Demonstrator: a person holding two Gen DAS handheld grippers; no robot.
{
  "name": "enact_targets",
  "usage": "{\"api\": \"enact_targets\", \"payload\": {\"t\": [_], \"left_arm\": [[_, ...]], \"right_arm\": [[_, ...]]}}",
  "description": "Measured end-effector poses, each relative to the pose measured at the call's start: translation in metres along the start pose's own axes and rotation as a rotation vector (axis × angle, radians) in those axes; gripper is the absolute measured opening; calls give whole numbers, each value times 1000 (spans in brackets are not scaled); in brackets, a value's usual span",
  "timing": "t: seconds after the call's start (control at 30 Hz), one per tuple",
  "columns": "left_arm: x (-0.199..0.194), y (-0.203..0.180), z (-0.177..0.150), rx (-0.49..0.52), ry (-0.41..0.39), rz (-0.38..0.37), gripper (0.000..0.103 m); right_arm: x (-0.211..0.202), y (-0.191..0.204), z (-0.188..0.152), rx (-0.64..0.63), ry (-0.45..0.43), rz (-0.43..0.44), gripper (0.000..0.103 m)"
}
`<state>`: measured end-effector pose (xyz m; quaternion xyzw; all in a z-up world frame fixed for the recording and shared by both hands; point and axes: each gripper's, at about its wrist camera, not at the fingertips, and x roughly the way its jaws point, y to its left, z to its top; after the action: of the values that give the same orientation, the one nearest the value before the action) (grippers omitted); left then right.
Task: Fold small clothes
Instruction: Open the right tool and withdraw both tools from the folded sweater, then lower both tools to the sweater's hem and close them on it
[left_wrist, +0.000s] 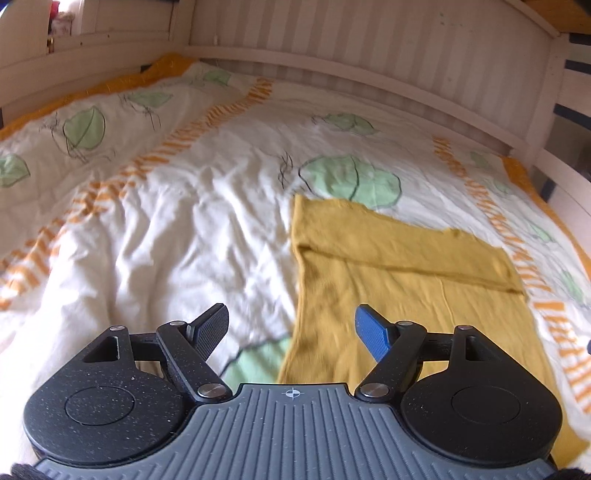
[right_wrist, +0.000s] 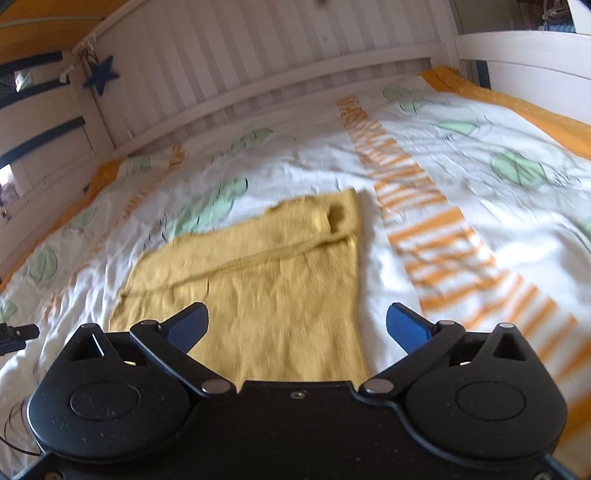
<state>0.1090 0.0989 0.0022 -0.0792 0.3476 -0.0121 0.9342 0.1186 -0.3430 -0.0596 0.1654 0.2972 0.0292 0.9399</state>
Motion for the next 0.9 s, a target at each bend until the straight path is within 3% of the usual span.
{"api": "enact_targets", "payload": {"t": [0.43,0.9], "left_arm": [[1,11,-65,51,186,-57,74],[22,10,-79,116,305,-90,74]], "right_arm": [[-23,-14,-53,89,165,-45,103],[-15,-14,-58,65,287,-20,103]]}}
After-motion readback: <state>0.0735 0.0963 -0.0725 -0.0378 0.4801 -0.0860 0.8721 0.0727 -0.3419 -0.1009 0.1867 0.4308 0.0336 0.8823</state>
